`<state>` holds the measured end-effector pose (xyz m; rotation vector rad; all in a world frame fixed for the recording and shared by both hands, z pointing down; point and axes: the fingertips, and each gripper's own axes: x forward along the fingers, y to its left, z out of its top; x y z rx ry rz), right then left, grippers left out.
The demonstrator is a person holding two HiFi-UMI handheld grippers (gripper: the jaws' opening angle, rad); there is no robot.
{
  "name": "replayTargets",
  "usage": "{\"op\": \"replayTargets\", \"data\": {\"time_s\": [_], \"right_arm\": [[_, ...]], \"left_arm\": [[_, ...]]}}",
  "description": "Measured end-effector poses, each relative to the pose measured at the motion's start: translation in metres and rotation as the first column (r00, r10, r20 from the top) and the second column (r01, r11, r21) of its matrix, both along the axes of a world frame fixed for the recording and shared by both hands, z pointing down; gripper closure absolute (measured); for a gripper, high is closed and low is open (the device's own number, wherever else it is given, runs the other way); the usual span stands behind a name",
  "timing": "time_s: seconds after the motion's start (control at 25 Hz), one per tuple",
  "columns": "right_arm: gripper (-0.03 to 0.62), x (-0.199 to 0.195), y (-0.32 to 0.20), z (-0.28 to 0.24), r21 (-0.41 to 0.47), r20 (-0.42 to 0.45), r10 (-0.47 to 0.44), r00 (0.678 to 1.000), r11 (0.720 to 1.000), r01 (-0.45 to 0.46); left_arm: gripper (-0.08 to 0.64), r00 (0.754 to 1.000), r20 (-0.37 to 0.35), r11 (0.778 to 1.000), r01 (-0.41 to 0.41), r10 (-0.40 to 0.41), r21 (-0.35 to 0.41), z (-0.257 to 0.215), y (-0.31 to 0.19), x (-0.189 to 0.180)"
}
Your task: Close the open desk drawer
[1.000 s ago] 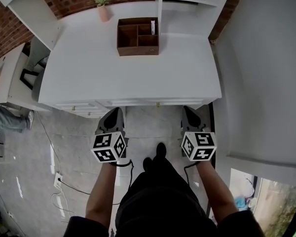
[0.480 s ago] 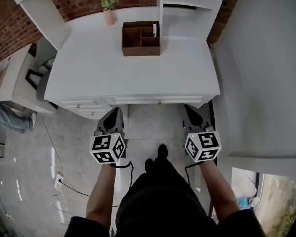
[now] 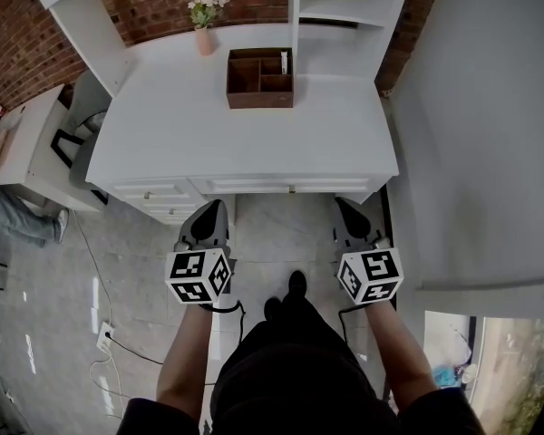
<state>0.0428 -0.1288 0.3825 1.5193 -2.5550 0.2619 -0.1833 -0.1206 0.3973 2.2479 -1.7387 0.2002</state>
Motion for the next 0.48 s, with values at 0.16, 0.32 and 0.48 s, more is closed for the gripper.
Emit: {"op": "replayTargets", "data": {"time_s": [0.16, 0.32, 0.48], "right_arm": [[0.588, 0.0013, 0.0055, -0.0047, 0.012, 0.005, -0.003, 1.000, 1.000, 0.003], [0.588, 0.0005, 0.0067, -0.0082, 0.020, 0.003, -0.009, 1.000, 1.000, 0.009], [0.589, -0.0003, 0.0053, -0.0097, 0.024, 0.005, -0.007, 1.000, 1.000, 0.007]], "left_arm": [[0.551, 1.000, 0.010, 1.000, -0.003, 0.003, 0.010, -0.0033, 0.0076, 0.0014], [0.551, 1.000, 0.020, 1.000, -0.016, 0.016, 0.009, -0.0035, 0.0111, 0.0009], [0.551, 0.999, 0.029, 1.000, -0.027, 0.027, 0.015, -0.0065, 0.0089, -0.0016]]}}
